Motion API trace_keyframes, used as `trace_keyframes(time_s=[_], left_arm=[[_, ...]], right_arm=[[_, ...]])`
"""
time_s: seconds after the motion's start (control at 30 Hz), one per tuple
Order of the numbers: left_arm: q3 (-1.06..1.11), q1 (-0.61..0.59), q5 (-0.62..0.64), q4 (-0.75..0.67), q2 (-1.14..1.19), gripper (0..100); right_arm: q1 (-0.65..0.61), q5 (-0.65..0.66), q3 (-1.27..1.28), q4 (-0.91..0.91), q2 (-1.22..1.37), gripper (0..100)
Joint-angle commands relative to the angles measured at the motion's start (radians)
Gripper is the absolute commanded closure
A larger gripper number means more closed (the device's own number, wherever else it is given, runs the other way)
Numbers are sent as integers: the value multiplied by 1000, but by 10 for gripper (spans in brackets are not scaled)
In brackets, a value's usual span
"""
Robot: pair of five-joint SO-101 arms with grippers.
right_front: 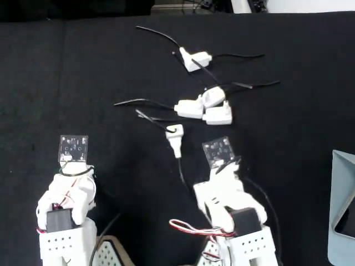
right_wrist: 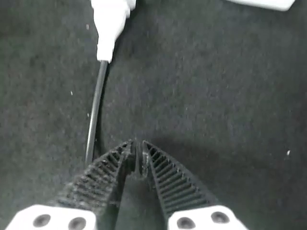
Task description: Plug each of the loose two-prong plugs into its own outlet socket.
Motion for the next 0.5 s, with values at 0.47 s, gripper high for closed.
trace_keyframes(time_s=[0.47], left_arm=[[19,4,5,97,-5,970]], right_arm=[[18,-3,-4,17,-84,985]])
